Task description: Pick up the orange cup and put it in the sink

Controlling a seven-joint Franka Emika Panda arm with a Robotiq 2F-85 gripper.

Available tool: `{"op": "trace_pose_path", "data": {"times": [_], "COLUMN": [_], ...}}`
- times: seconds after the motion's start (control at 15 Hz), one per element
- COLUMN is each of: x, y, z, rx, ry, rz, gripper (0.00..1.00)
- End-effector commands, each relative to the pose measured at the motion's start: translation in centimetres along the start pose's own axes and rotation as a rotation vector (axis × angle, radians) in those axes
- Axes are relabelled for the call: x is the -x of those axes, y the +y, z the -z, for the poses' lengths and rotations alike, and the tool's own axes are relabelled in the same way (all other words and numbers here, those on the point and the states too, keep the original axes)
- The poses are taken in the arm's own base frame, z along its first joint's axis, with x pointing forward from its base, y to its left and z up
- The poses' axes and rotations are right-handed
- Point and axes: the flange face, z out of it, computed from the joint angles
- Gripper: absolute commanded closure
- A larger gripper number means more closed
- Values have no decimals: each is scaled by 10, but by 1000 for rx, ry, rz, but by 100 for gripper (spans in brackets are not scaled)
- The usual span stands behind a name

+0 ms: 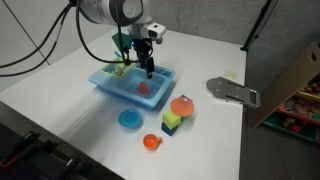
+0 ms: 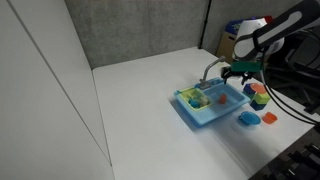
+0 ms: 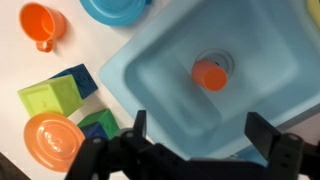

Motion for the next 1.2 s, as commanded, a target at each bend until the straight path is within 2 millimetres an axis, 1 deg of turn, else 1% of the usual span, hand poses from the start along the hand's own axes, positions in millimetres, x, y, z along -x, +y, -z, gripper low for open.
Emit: {"op": "trace_pose_path", "data": {"times": [0.0,0.27,0.53,0.73,1.13], "x": [15,26,42,59,107], "y": [33,64,84,90,93], "z": [32,69,107,134,180], "rx": [12,44,46,13,-51], "ry": [-81,-144,-180,-195,-125], "rz": [80,142,217,290,443], "gripper": [0,0,0,0,0]}}
